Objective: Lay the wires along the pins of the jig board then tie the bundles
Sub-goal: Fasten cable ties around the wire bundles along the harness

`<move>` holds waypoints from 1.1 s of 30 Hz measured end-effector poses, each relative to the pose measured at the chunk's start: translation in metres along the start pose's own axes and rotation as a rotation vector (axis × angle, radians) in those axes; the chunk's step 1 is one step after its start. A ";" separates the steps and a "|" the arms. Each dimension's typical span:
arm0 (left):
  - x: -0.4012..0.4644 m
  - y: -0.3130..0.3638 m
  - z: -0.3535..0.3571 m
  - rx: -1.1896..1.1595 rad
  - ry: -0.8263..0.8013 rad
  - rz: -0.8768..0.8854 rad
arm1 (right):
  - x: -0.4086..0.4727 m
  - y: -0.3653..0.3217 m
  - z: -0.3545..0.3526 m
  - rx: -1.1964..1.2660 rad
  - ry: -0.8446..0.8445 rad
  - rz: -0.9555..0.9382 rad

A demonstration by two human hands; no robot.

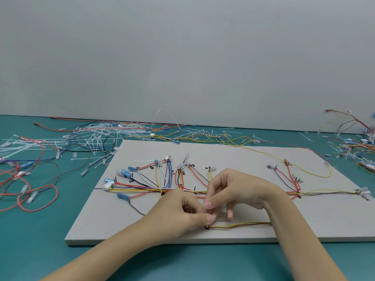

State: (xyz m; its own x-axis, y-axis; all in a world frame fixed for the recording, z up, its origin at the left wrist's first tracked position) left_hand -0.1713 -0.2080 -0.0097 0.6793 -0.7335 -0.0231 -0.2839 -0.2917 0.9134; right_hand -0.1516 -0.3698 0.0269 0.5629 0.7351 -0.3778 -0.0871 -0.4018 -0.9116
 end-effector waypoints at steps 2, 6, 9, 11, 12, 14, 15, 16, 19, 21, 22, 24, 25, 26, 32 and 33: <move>-0.001 0.000 -0.001 0.013 0.010 -0.007 | 0.000 -0.001 0.001 -0.007 -0.006 0.004; -0.002 -0.001 -0.002 0.055 0.008 -0.005 | 0.001 -0.002 0.004 -0.033 -0.028 0.012; -0.004 0.000 -0.004 0.075 0.006 0.018 | 0.002 -0.003 0.005 -0.048 -0.009 0.013; -0.005 0.001 -0.005 0.090 0.029 0.017 | 0.002 -0.003 0.006 -0.055 -0.013 0.015; -0.006 0.001 -0.006 0.096 0.041 0.015 | 0.002 -0.003 0.006 -0.059 -0.016 0.015; -0.007 0.001 -0.007 0.102 0.061 0.011 | 0.002 -0.002 0.006 -0.069 -0.015 0.010; -0.007 0.002 -0.008 0.099 0.065 0.014 | 0.001 -0.003 0.005 -0.070 -0.012 0.002; -0.007 0.003 -0.008 0.092 0.063 0.020 | 0.000 -0.003 0.003 -0.069 -0.008 -0.006; -0.007 0.005 -0.010 0.084 0.038 0.047 | -0.005 -0.003 0.000 -0.067 0.006 -0.023; -0.007 0.007 -0.011 0.092 0.021 0.055 | -0.006 -0.003 -0.001 -0.063 0.011 -0.029; -0.007 0.007 -0.011 0.094 0.012 0.054 | -0.006 -0.002 -0.002 -0.062 0.012 -0.029; -0.008 0.008 -0.012 0.102 0.001 0.043 | -0.006 -0.001 -0.002 -0.065 0.012 -0.025; -0.009 0.008 -0.011 0.111 0.003 0.039 | -0.006 -0.001 -0.002 -0.066 0.011 -0.022; -0.009 0.007 -0.011 0.124 0.008 0.035 | -0.006 -0.001 -0.002 -0.066 0.010 -0.017; -0.013 0.008 -0.006 0.182 0.066 0.008 | -0.005 -0.001 0.000 -0.064 -0.005 0.001; -0.013 0.008 -0.005 0.181 0.069 0.005 | -0.005 -0.001 0.000 -0.064 -0.007 0.004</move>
State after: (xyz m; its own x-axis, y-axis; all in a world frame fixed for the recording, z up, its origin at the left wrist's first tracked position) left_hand -0.1791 -0.1972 0.0001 0.7208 -0.6930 0.0153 -0.4006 -0.3985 0.8251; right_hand -0.1547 -0.3726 0.0297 0.5567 0.7374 -0.3826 -0.0367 -0.4382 -0.8981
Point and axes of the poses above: each hand's wrist, its own x-axis towards the middle knuckle, its own z-axis out of the palm, y = z × x, the point moved 3 cm from there along x, towards the middle knuckle, and after that the axes turned 15 degrees about -y, right-handed, at the moved point
